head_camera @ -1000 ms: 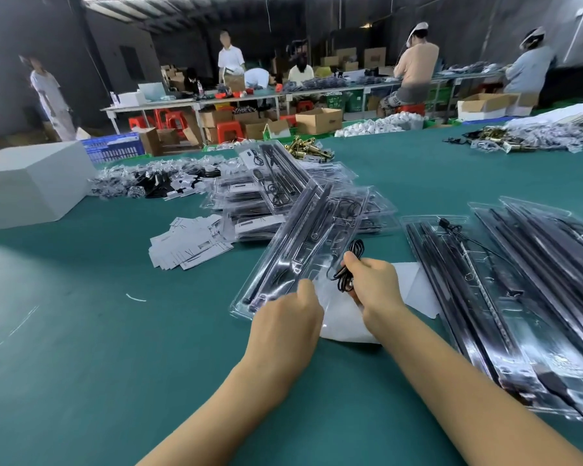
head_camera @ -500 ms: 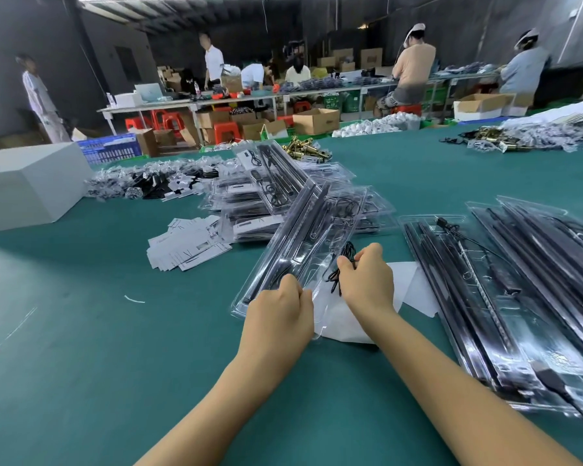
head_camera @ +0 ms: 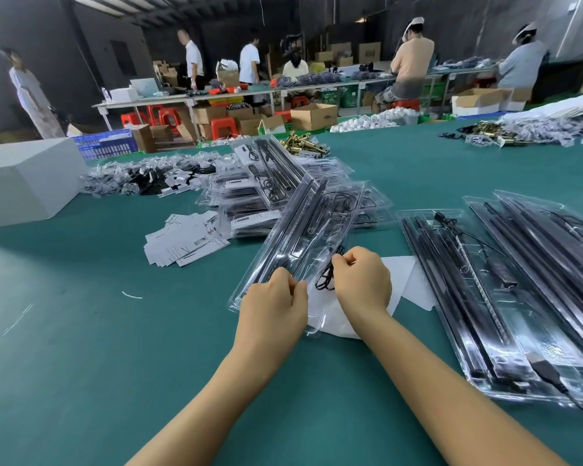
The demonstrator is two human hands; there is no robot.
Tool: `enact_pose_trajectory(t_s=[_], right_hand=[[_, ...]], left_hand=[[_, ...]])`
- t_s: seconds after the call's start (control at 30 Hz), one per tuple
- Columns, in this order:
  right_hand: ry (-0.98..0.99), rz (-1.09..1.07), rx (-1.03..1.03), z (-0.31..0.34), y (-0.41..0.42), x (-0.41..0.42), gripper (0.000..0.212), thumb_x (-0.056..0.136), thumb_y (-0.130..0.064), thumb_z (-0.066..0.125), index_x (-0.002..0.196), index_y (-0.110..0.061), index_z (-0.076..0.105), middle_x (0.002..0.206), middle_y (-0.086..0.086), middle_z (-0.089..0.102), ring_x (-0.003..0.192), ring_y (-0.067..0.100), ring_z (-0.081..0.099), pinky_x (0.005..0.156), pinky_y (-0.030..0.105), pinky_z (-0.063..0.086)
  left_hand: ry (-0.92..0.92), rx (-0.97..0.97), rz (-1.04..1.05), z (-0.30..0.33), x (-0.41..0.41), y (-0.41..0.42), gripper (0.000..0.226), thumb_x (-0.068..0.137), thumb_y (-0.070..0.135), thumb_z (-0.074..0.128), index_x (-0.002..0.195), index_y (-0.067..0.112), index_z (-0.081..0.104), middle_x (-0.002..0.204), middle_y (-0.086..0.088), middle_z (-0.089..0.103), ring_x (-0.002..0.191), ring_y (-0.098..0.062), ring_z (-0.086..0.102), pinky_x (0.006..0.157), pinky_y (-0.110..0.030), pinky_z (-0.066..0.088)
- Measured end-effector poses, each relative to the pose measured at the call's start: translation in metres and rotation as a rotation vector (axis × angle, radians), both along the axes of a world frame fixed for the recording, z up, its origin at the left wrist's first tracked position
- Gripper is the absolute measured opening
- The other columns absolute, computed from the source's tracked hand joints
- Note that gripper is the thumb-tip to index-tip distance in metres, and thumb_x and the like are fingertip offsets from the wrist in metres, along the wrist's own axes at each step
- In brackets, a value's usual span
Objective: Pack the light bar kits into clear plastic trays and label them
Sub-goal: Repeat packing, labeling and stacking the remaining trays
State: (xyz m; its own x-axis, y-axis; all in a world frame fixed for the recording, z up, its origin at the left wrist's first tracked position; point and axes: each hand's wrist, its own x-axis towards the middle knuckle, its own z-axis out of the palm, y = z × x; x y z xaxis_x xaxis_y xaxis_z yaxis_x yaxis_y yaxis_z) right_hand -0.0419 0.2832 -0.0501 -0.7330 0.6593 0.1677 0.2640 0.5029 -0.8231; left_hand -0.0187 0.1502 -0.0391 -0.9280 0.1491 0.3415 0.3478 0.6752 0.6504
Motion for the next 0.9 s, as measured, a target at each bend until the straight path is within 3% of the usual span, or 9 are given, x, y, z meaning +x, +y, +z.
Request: enact_pose_trajectory(t_s=[0.13,0.27,0.37,0.47,0.53,0.67,0.73,0.8,0.9], right_hand=[[-0.029,0.017,-0.135,-0.006,0.002,-0.003,0.037,0.089,-0.031,0.061,0.056,-0.014,0.058,0.068,0.005,0.056,0.07,0.021,0.043,0.056,0.027,0.033],[-0.076,0.057,-0.168,-0.005,0.003,-0.003,0.041,0.086,-0.03,0.066,0.051,-0.009,0.056,0.044,0.001,0.041,0.047,0.018,0.033,0.048,0.025,0.027],[-0.088,0.067,-0.159,-0.003,0.002,-0.002,0.043,0.086,-0.029,0.066,0.05,-0.007,0.056,0.04,0.0,0.042,0.045,0.018,0.032,0.045,0.024,0.026],[-0.107,0.111,-0.122,0.0,0.004,-0.002,0.031,0.085,-0.027,0.065,0.066,-0.002,0.069,0.065,0.013,0.067,0.05,0.018,0.043,0.048,0.024,0.033],[-0.123,0.155,-0.073,0.003,0.005,-0.001,0.029,0.085,-0.024,0.063,0.071,-0.001,0.071,0.072,0.015,0.07,0.054,0.019,0.046,0.05,0.025,0.034],[-0.191,0.253,0.028,0.011,0.007,0.001,0.022,0.083,-0.012,0.056,0.069,0.003,0.066,0.062,0.014,0.063,0.057,0.024,0.044,0.053,0.027,0.033],[-0.21,0.285,0.024,0.013,0.005,0.003,0.025,0.074,-0.005,0.053,0.05,-0.008,0.048,0.044,0.003,0.038,0.052,0.022,0.029,0.048,0.027,0.023],[-0.202,0.318,0.013,0.013,0.003,0.006,0.038,0.07,-0.003,0.054,0.048,-0.017,0.026,0.044,0.0,0.019,0.055,0.02,0.018,0.049,0.028,0.014],[-0.2,0.334,0.025,0.007,0.005,0.006,0.036,0.071,-0.007,0.06,0.051,-0.014,0.031,0.05,0.005,0.026,0.059,0.02,0.021,0.051,0.028,0.018]], left_hand=[[0.008,-0.005,0.004,0.001,0.001,0.0,0.027,0.095,0.028,0.051,0.072,0.014,0.047,0.06,0.0,0.057,0.054,-0.014,0.042,0.054,-0.028,0.031],[0.024,-0.007,-0.009,0.001,0.002,0.0,0.028,0.095,0.028,0.051,0.073,0.012,0.048,0.059,-0.003,0.057,0.056,-0.02,0.042,0.059,-0.031,0.031],[0.019,-0.004,-0.015,0.001,0.002,0.0,0.028,0.094,0.028,0.052,0.072,0.012,0.048,0.058,-0.001,0.056,0.058,-0.023,0.045,0.055,-0.032,0.03],[0.006,0.006,-0.002,0.001,0.001,-0.001,0.028,0.093,0.029,0.053,0.07,0.014,0.047,0.056,0.004,0.053,0.055,-0.016,0.042,0.051,-0.025,0.03],[0.02,0.001,-0.003,0.001,0.002,0.0,0.029,0.093,0.029,0.053,0.07,0.014,0.047,0.056,0.003,0.053,0.055,-0.018,0.042,0.051,-0.025,0.03],[0.045,-0.008,-0.004,-0.001,0.002,0.0,0.029,0.093,0.028,0.054,0.069,0.012,0.048,0.055,0.001,0.052,0.055,-0.018,0.041,0.05,-0.021,0.028],[0.042,-0.004,0.001,-0.001,0.001,-0.001,0.029,0.092,0.028,0.054,0.069,0.012,0.048,0.055,0.002,0.051,0.053,-0.014,0.039,0.053,-0.02,0.031],[0.034,0.004,-0.003,-0.002,0.0,-0.002,0.03,0.092,0.03,0.055,0.067,0.013,0.047,0.054,0.004,0.05,0.053,-0.013,0.04,0.054,-0.018,0.032],[0.038,-0.006,-0.008,-0.003,0.0,-0.001,0.032,0.091,0.031,0.055,0.067,0.013,0.046,0.053,0.003,0.049,0.053,-0.014,0.038,0.05,-0.019,0.029]])
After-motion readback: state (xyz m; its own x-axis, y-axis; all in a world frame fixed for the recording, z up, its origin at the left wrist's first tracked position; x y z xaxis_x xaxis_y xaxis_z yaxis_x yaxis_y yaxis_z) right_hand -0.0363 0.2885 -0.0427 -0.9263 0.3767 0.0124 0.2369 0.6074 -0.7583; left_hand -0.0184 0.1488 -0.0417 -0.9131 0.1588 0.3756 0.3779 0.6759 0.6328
